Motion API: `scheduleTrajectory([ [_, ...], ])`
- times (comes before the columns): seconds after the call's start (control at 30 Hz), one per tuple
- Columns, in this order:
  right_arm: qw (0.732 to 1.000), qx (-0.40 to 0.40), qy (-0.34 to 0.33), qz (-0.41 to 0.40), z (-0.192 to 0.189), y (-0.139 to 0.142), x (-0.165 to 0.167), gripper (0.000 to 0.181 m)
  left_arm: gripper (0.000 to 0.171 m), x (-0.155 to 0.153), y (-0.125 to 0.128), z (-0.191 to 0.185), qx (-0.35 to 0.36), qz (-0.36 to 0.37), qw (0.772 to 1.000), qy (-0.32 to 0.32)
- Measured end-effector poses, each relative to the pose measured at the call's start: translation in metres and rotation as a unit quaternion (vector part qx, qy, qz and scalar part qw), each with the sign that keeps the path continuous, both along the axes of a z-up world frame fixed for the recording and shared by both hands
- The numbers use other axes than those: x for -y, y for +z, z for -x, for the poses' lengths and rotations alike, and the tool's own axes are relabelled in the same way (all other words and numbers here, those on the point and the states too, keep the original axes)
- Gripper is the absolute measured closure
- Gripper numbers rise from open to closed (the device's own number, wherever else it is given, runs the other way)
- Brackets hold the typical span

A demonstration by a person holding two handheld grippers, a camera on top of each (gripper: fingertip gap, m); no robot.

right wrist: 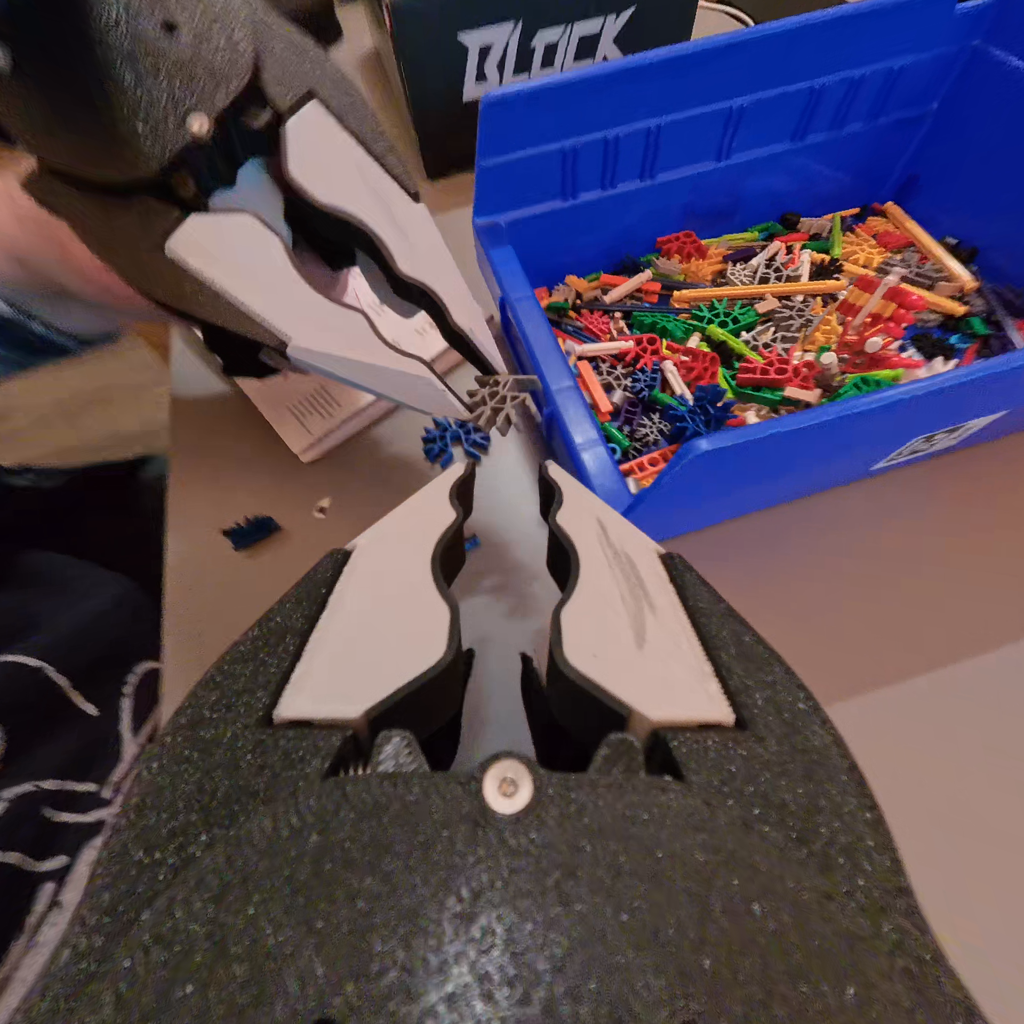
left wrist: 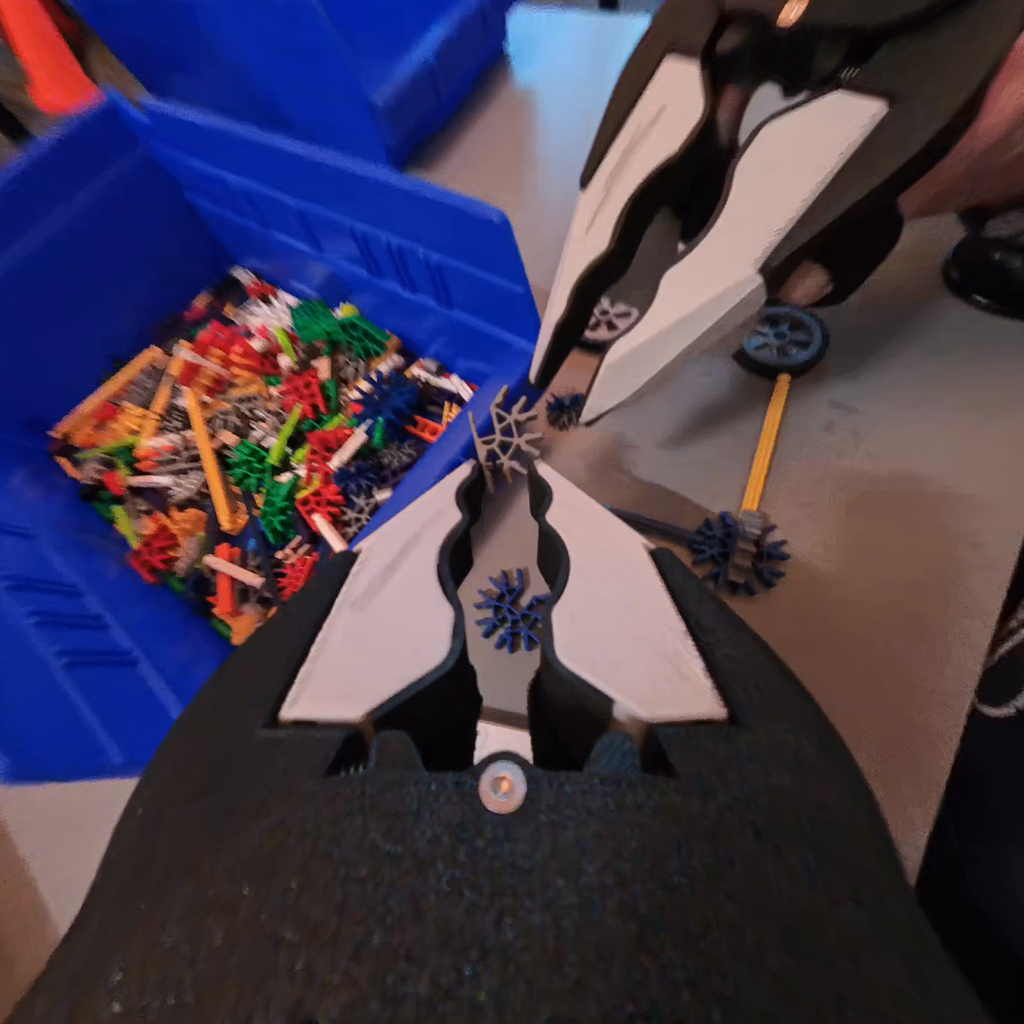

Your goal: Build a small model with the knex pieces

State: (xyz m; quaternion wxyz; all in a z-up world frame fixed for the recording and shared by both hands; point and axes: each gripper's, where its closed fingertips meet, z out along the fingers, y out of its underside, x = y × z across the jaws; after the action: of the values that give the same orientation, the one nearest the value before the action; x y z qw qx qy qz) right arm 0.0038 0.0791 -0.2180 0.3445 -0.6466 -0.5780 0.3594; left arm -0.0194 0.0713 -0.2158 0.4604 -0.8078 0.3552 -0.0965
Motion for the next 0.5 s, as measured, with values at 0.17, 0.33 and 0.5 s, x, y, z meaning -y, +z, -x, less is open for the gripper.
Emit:
scheduleTrajectory([
  [0.17, 0.986, -0.092, 0.015, 0.138, 0.011, 0.021, 0.016, 0.156, 0.157, 0.005, 0.018, -0.010, 0.006, -0.082, 0.997, 0.010],
  [0.33, 0.970, -0.146, 0.005, 0.194, 0.011, 0.035, 0.012, 0.172, 0.157, 0.007, 0.028, -0.016, -0.002, -0.132, 0.991, 0.010],
  [0.5, 0.984, -0.124, 0.000, 0.128, 0.008, 0.033, 0.009, 0.176, 0.152, 0.010, 0.026, -0.016, -0.004, -0.115, 0.993, -0.009],
])
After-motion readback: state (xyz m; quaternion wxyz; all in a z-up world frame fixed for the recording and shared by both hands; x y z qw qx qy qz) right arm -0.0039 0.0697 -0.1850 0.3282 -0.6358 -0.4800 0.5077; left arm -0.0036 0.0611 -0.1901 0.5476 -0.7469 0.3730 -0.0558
